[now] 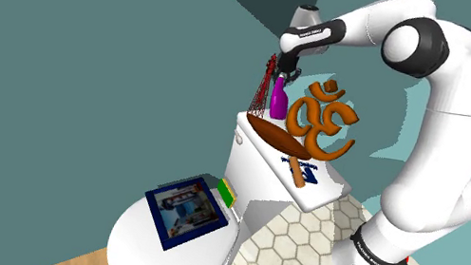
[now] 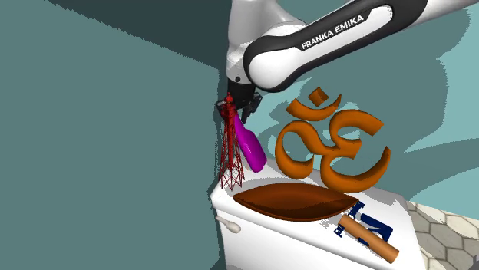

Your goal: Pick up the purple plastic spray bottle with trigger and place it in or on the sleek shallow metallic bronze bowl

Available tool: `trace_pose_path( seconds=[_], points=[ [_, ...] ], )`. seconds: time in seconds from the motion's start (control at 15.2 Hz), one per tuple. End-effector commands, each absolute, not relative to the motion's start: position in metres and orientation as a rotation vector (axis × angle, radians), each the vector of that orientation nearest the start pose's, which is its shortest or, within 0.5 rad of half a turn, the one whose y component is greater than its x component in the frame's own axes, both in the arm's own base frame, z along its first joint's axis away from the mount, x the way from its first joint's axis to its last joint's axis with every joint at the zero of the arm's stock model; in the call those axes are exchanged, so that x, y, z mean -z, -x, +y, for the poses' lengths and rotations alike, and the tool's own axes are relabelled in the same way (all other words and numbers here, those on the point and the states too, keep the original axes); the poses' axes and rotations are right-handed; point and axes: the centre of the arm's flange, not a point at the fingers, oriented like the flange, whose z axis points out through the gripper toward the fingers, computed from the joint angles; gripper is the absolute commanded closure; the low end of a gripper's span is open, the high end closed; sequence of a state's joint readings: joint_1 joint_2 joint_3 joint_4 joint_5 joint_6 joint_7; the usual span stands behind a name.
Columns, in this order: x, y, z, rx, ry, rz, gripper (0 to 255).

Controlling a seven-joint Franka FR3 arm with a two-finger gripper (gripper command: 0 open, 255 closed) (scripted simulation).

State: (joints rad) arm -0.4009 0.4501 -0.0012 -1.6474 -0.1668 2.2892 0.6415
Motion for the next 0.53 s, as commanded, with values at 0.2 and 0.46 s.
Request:
trace_pose_path(
  seconds=[0.2,0.46],
  points=[
    [-0.37,-0.649,-0.279,0.292,2.887,1.47,255],
    [-0.392,-0.649,-0.279,0.292,2.887,1.47,255]
  ],
)
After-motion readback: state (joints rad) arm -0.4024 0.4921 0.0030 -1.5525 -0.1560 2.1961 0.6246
